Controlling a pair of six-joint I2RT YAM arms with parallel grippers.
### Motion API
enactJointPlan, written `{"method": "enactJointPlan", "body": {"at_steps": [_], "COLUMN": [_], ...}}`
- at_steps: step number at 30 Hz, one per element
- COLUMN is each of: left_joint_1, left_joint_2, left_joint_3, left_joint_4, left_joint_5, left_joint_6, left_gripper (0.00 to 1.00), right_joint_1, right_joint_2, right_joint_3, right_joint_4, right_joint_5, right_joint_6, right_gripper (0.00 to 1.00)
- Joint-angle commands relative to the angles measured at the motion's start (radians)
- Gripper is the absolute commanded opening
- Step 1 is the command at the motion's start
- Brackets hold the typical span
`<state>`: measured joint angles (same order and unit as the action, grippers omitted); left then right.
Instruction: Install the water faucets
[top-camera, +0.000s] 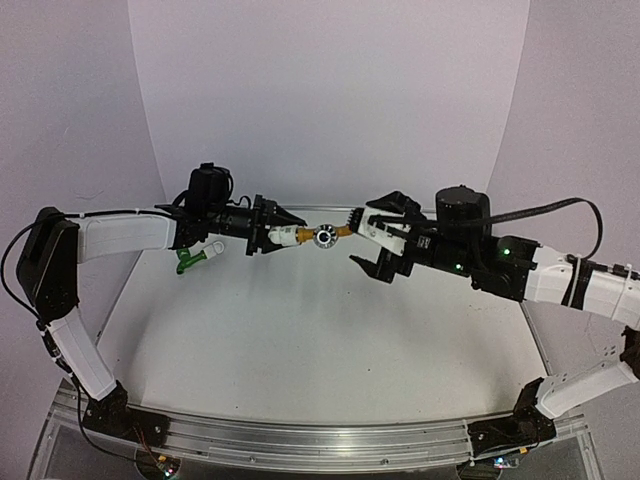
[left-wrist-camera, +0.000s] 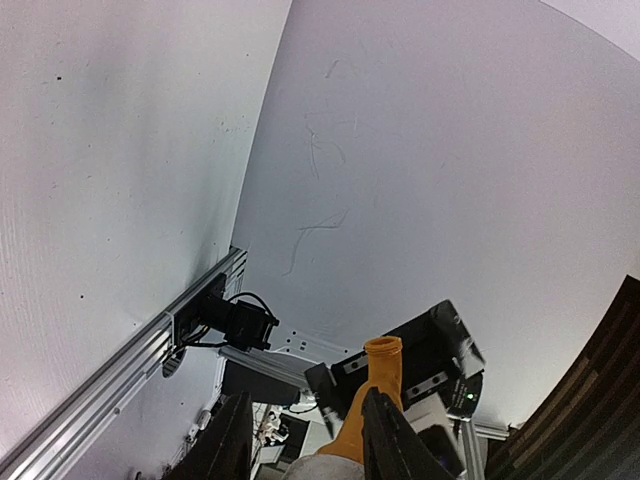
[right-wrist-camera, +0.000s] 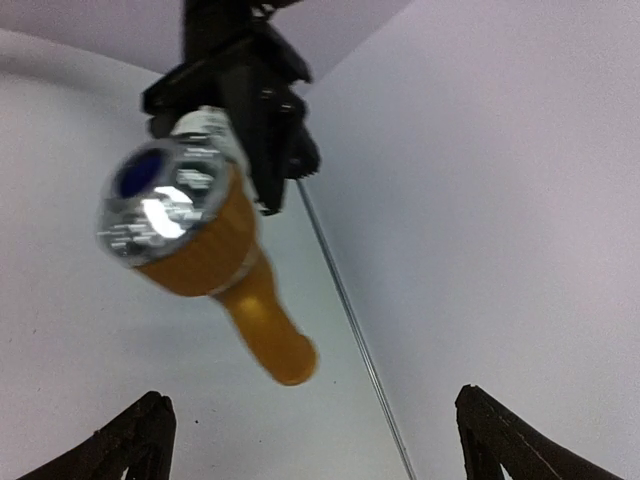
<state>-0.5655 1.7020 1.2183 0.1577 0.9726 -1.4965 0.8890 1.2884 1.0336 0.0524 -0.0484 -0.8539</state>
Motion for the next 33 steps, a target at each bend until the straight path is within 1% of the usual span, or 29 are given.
{"method": "enactJointPlan", "body": {"at_steps": [1, 3, 6, 9, 15, 20, 25, 27, 31, 33], "left_joint_1": [0.006, 0.006, 0.006, 0.006, 0.006, 0.005, 0.005, 0.005, 0.005, 0.003], "left_joint_2": [-0.041, -0.042, -0.049, -0.052, -0.065, -0.089, -0.108, -0.110, -0.124, -0.142], "left_joint_3": [0.010, 0.017, 0.020, 0.015, 0.009, 0.003, 0.027, 0.047, 0.074, 0.075], "left_joint_4": [0.035, 0.034, 0.033, 0.031, 0.029, 0.028, 0.026, 0.026, 0.026, 0.026], "left_joint_5": [0.013, 0.008, -0.003, -0.005, -0.008, -0.035, -0.082, -0.093, -0.129, -0.154], "left_joint_6": [-0.056, -0.054, -0.047, -0.045, -0.036, 0.009, 0.145, 0.224, 0.451, 0.590], "left_gripper": [0.00, 0.00, 0.00, 0.00, 0.00, 0.00, 0.00, 0.00, 0.00, 0.00], "right_joint_1": [0.007, 0.007, 0.006, 0.006, 0.007, 0.006, 0.007, 0.007, 0.007, 0.007], "right_joint_2": [-0.010, 0.018, 0.072, 0.124, 0.182, 0.196, 0.208, 0.213, 0.221, 0.221], "right_joint_3": [0.003, 0.032, 0.087, 0.133, 0.173, 0.189, 0.201, 0.211, 0.231, 0.233], "right_joint_4": [0.018, 0.018, 0.021, 0.021, 0.021, 0.023, 0.040, 0.043, 0.043, 0.043], "right_joint_5": [-0.289, -0.312, -0.296, -0.291, -0.314, -0.358, -0.350, -0.344, -0.349, -0.352], "right_joint_6": [-0.197, -0.197, -0.160, -0.133, -0.081, 0.020, 0.139, 0.179, 0.287, 0.347], "right_gripper": [0.98, 0.98, 0.97, 0.86, 0.71, 0.53, 0.40, 0.32, 0.21, 0.18]}}
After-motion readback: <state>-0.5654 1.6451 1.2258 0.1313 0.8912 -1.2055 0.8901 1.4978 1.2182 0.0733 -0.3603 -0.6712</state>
